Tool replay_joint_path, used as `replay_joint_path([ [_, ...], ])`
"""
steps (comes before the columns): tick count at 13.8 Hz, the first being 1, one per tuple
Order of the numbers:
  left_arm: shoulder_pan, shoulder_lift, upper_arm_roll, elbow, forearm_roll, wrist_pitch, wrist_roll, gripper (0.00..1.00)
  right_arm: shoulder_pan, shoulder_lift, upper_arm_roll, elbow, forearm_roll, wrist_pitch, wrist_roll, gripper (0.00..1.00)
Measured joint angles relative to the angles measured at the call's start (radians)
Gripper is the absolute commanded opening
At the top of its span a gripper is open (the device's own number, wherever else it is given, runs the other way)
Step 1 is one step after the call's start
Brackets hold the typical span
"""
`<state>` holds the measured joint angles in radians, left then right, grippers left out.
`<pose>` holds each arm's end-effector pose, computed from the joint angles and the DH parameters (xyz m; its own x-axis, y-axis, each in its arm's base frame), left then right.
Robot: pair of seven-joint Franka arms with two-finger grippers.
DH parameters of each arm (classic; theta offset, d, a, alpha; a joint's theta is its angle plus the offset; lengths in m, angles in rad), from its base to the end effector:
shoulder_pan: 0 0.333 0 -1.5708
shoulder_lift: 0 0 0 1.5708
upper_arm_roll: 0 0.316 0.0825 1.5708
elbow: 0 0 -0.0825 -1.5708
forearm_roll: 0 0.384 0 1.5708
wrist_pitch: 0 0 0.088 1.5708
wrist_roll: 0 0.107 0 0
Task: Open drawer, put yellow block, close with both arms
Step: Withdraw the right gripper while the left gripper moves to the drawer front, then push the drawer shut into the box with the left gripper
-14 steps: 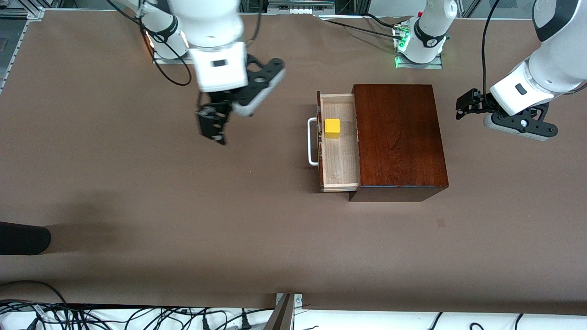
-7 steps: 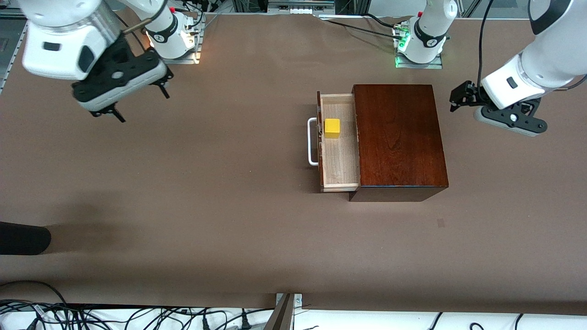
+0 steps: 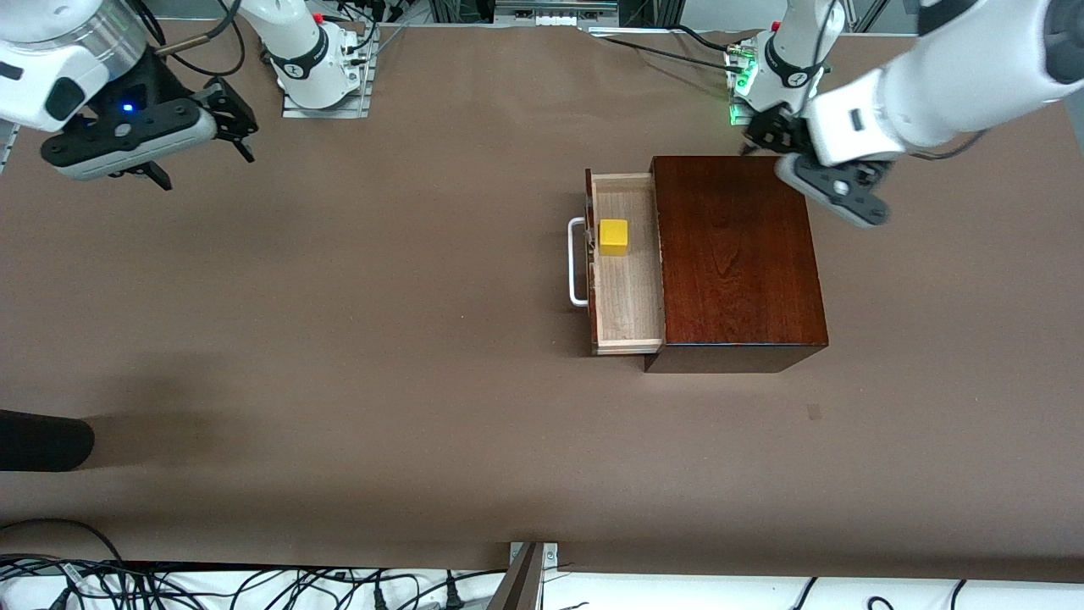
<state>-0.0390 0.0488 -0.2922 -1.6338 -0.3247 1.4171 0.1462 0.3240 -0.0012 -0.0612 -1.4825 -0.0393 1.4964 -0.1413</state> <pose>0.5048 -0.2102 0.5652 0.8476 -0.4912 -0.2009 -0.4011 -0.8408 0.3635 0.5292 0.1377 0.6600 0.9206 0.3904 0.0095 0.3897 -0.9200 0.0408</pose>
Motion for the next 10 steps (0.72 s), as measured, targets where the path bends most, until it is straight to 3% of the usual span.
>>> replay_joint_path([
  [2,-0.1,0.04,-0.002,0.0,-0.004,0.022,0.003,1.0,-0.049,-0.009,-0.022,-0.045,0.039,0.02,0.003,1.0],
  [5,-0.223,0.126,-0.005,0.0,-0.004,0.198,0.056,1.0,-0.154,-0.009,-0.024,-0.077,0.102,0.03,0.003,1.0],
  [10,-0.409,0.268,-0.009,0.001,0.007,0.477,0.315,1.0,-0.178,-0.009,-0.037,-0.111,0.108,0.064,0.004,1.0],
])
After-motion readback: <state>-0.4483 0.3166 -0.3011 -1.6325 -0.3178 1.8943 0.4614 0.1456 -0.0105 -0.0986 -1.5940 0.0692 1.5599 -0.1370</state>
